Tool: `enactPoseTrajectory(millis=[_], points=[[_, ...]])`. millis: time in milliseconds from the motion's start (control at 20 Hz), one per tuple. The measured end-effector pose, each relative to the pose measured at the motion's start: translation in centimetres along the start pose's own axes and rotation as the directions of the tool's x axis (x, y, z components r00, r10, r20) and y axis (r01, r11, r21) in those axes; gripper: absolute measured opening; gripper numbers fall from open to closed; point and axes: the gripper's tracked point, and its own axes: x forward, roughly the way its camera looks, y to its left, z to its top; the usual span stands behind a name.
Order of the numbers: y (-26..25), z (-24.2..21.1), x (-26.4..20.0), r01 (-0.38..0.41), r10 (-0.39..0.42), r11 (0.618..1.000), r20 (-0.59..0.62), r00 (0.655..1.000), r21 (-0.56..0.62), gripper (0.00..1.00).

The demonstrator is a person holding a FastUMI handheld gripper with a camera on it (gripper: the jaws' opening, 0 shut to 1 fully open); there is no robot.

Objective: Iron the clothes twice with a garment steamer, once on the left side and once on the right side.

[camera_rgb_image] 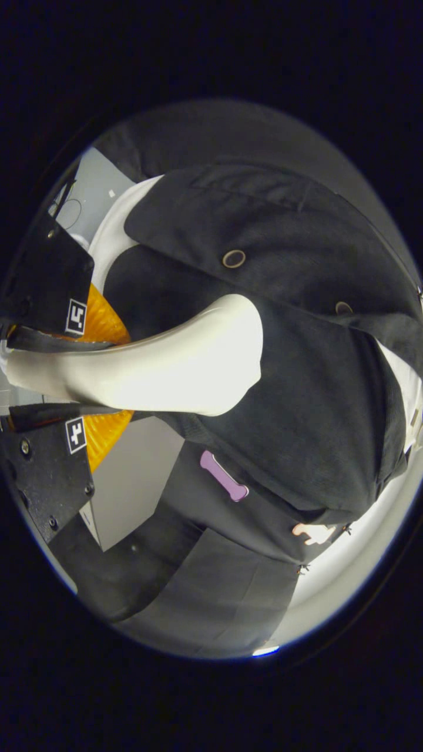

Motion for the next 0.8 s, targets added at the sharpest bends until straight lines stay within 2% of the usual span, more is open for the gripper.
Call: enactPoseTrajectory(millis=[550,800], points=[[0.5,-3.0,1.2,-0.030,0.028,0.999,-0.061,0.998,-0.030,0.37],[0.4,-2.9,1.1,-0.046,0.042,0.999,-0.104,0.994,-0.030,0.37]])
